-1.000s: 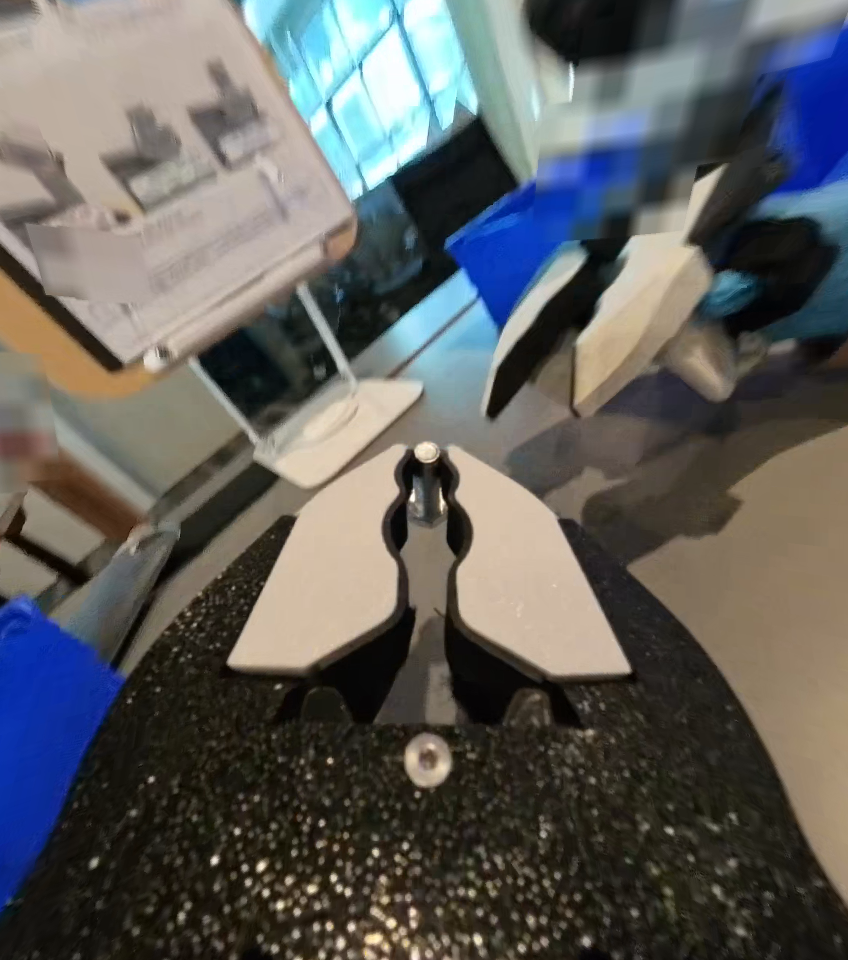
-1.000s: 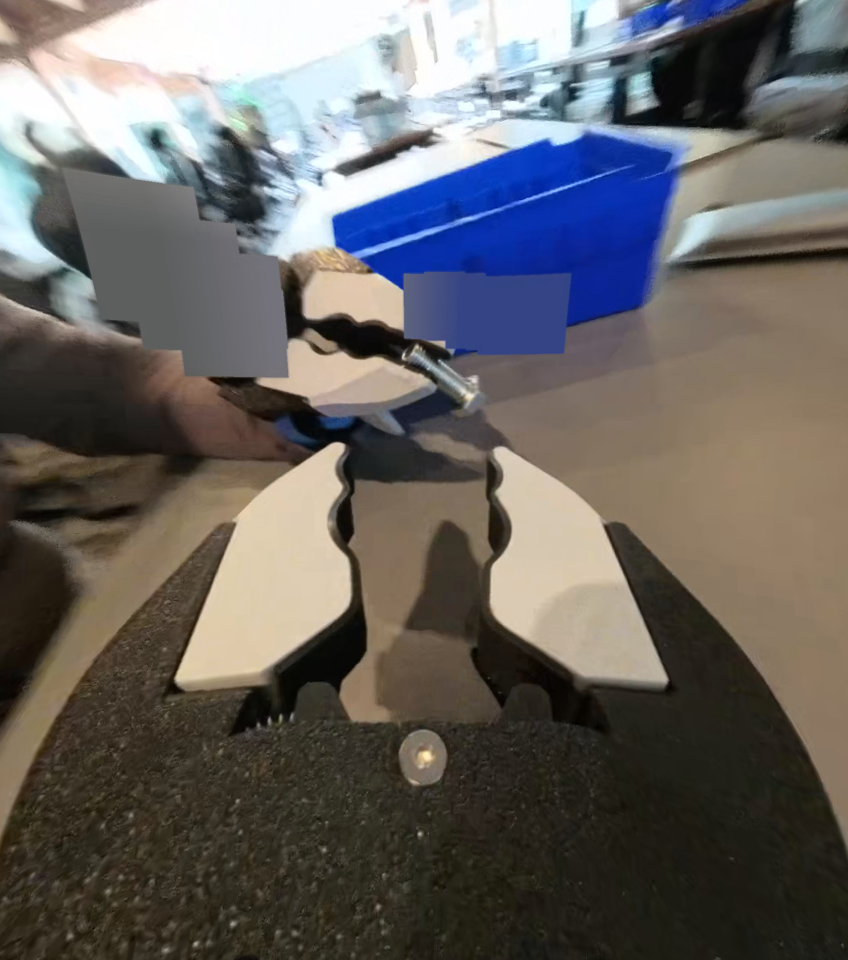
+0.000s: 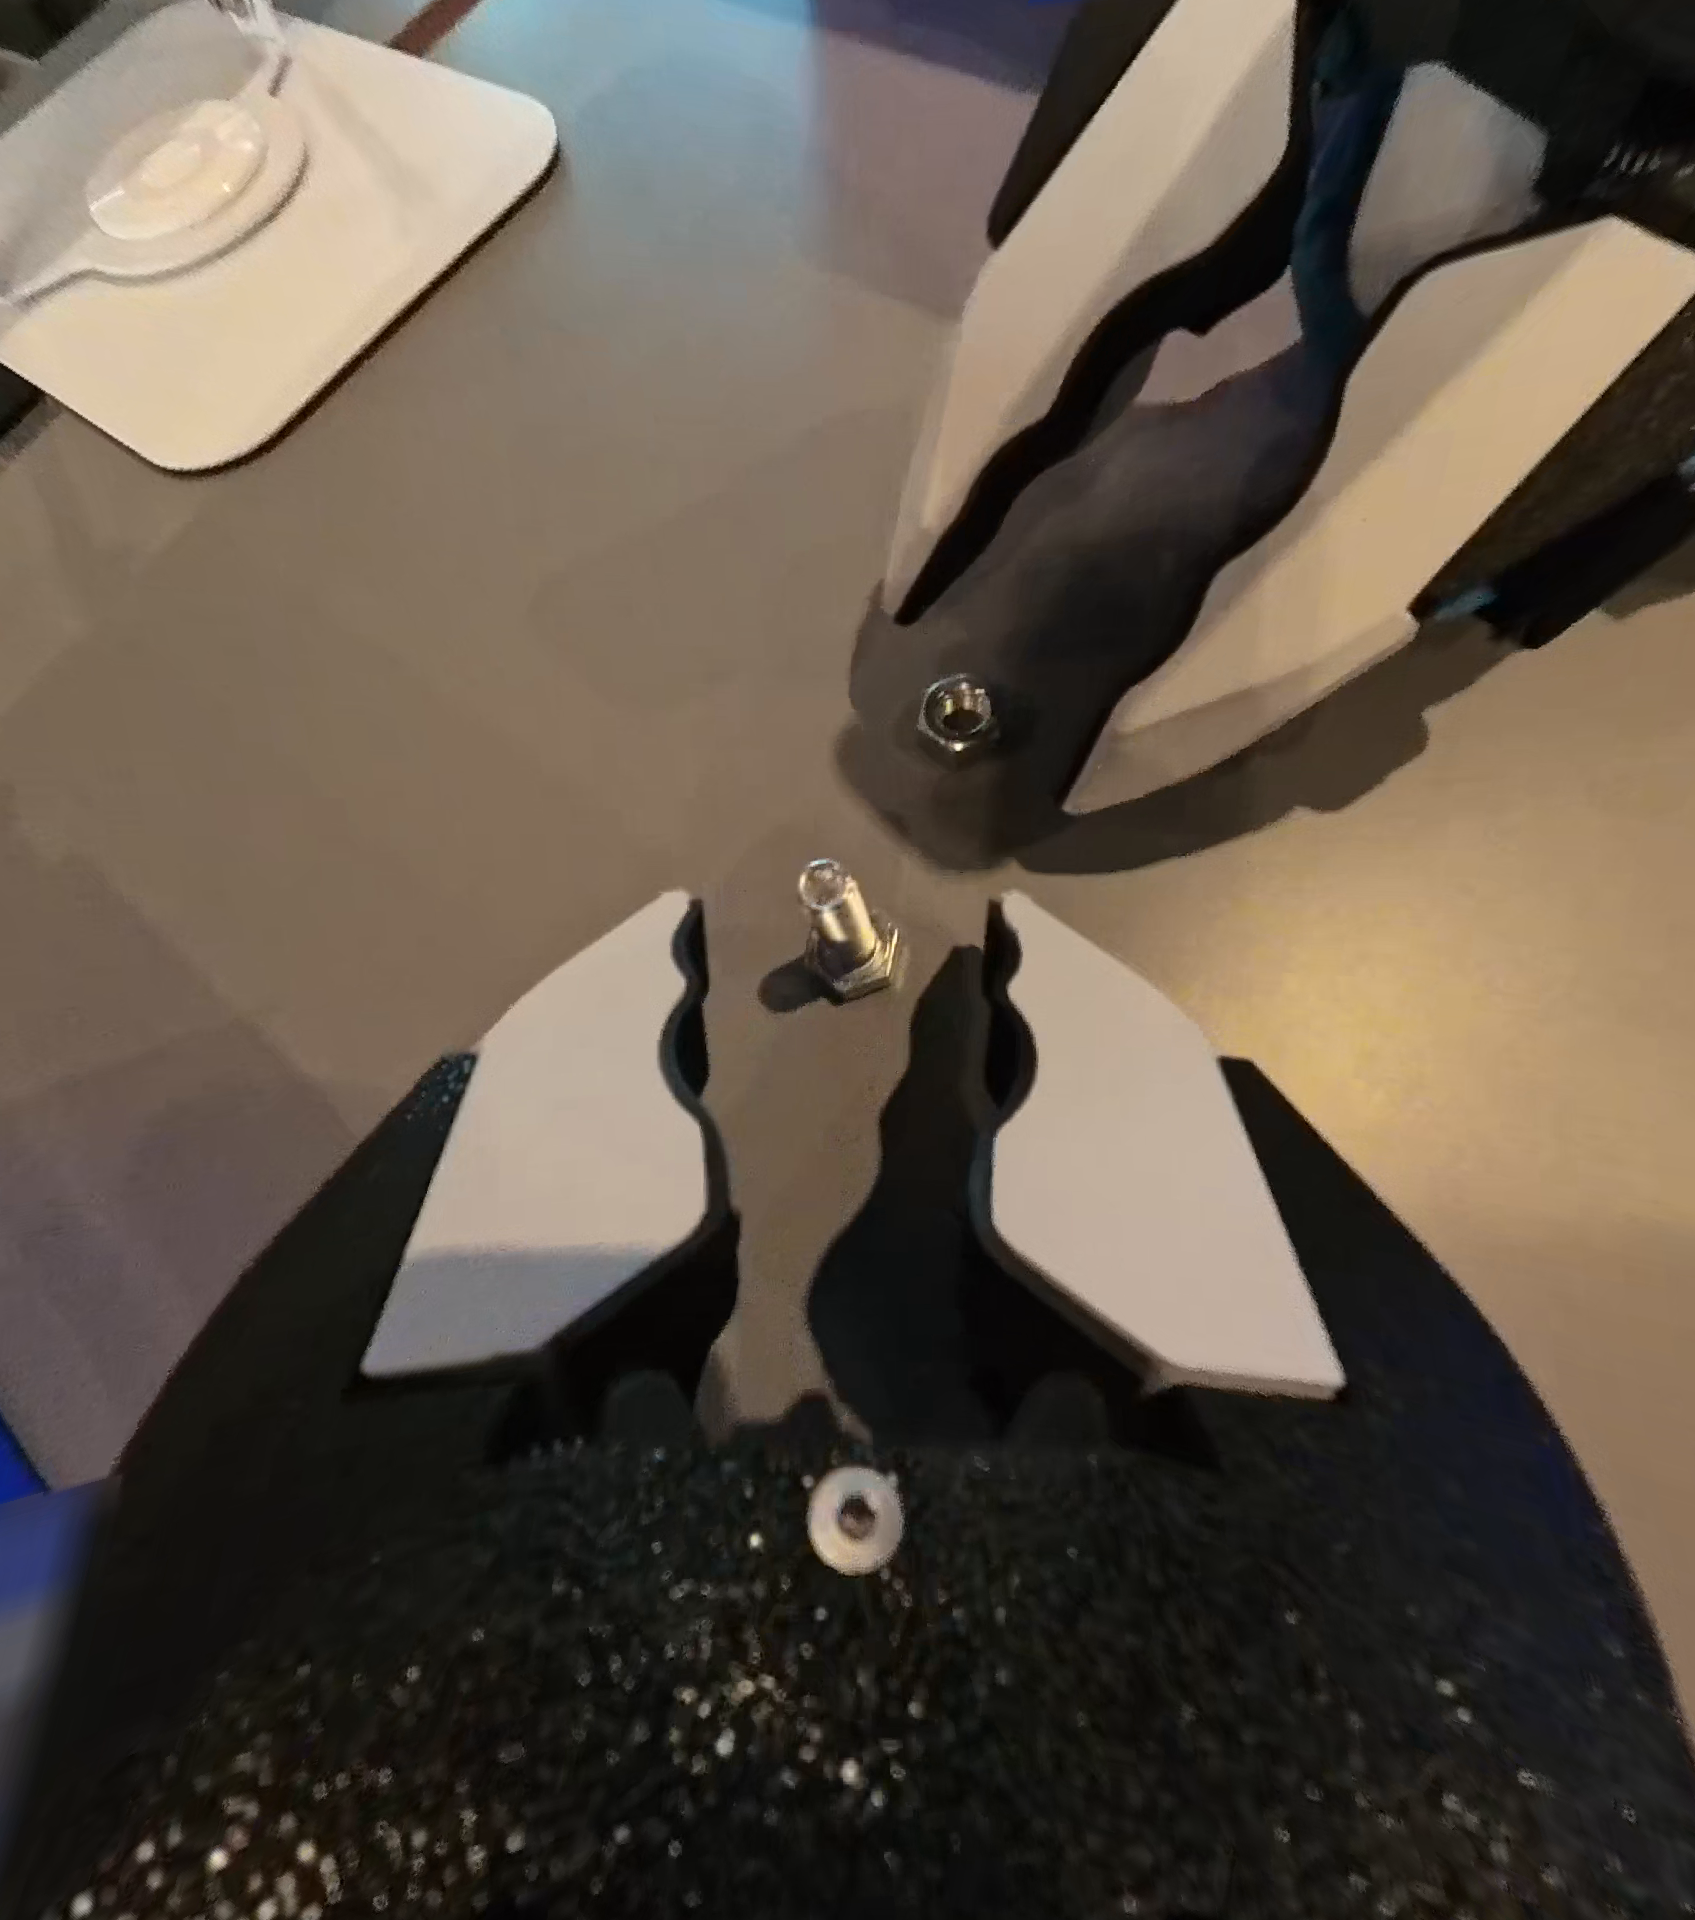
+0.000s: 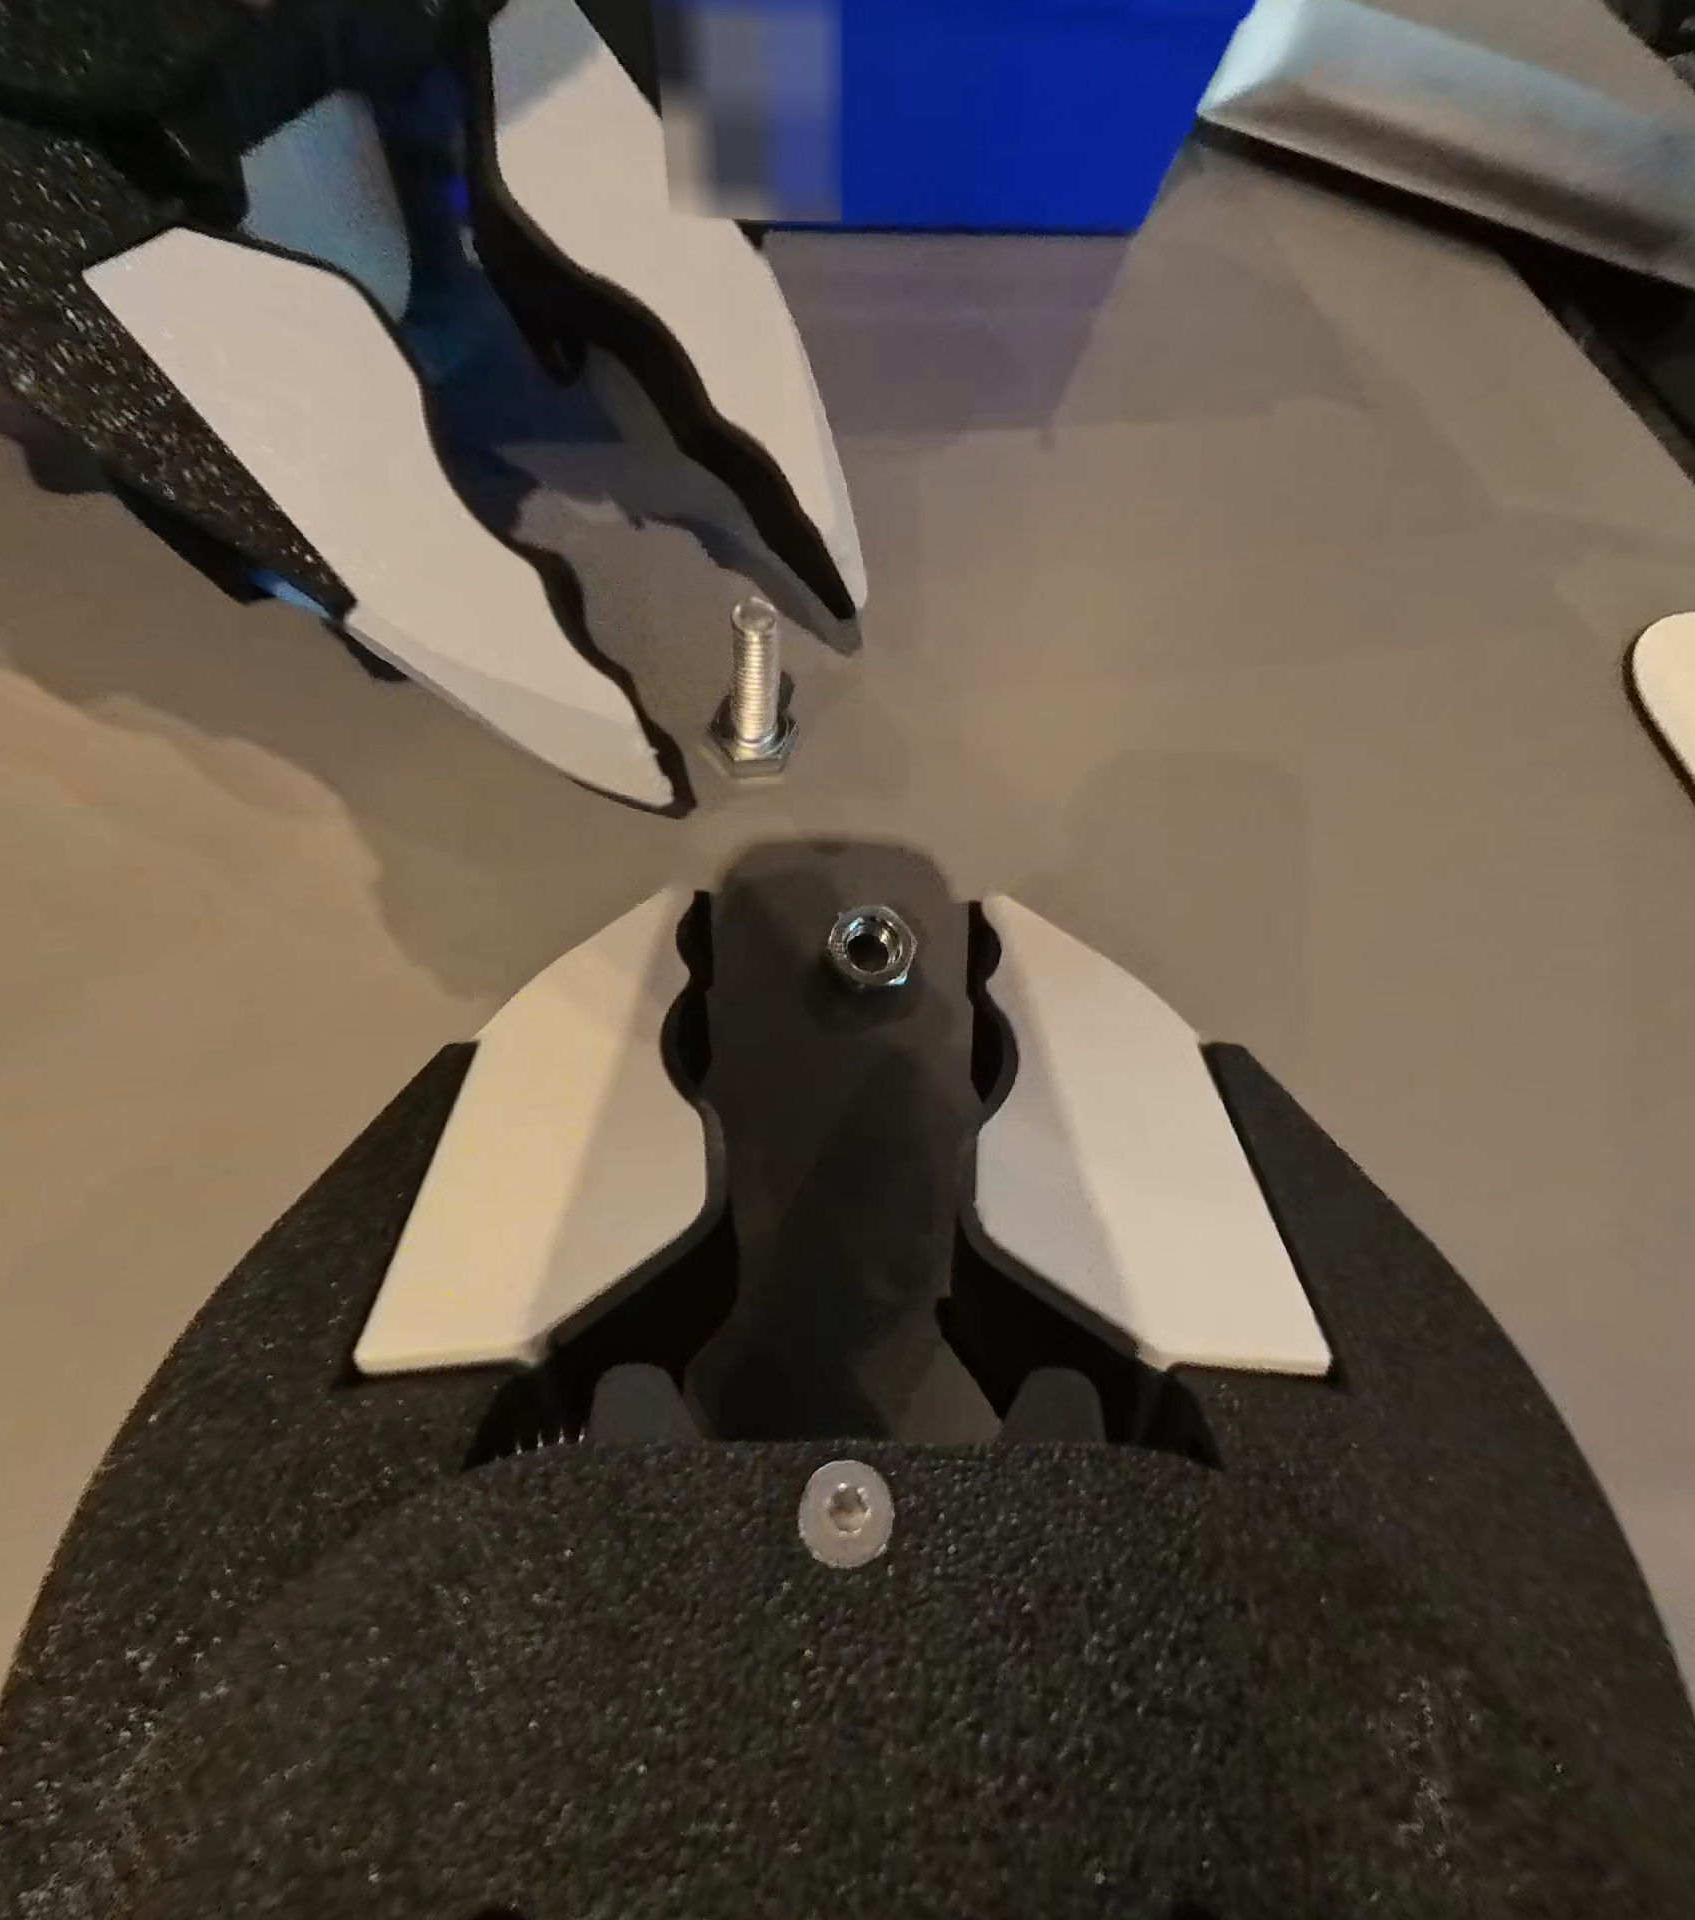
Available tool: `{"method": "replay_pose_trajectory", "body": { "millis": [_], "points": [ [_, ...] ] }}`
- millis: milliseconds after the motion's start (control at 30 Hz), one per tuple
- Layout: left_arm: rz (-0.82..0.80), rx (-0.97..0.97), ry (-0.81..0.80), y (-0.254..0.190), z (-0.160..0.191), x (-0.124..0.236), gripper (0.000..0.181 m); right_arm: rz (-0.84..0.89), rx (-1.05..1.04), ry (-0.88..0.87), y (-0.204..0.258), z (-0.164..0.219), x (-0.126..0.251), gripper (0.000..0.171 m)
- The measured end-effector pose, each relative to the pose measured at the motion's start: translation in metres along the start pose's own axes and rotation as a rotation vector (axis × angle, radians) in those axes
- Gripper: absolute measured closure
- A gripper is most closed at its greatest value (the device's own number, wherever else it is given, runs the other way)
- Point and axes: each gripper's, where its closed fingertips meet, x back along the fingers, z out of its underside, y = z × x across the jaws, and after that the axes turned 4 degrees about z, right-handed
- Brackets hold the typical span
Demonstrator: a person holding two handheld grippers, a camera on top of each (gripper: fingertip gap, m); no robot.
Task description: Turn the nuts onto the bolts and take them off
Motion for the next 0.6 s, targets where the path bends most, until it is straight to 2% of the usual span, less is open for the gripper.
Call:
{"method": "replay_pose_trajectory", "body": {
  "millis": [100,233,367,600],
  "points": [
    [0.02,-0.008,0.018,0.002,0.001,0.005,0.131,-0.011,-0.02,0.02,-0.001,0.004,-0.001,0.124],
    [0.079,0.008,0.065,0.002,0.011,0.005,0.141,-0.04,-0.072,0.041,0.0,0.008,-0.004,0.125],
    [0.074,-0.011,0.085,0.004,0.016,0.005,0.151,-0.044,-0.114,0.05,-0.002,0.01,-0.004,0.126],
    [0.089,0.002,0.082,0.001,0.016,0.0,0.15,-0.049,-0.126,0.065,-0.003,0.011,-0.005,0.13]
  ]
}}
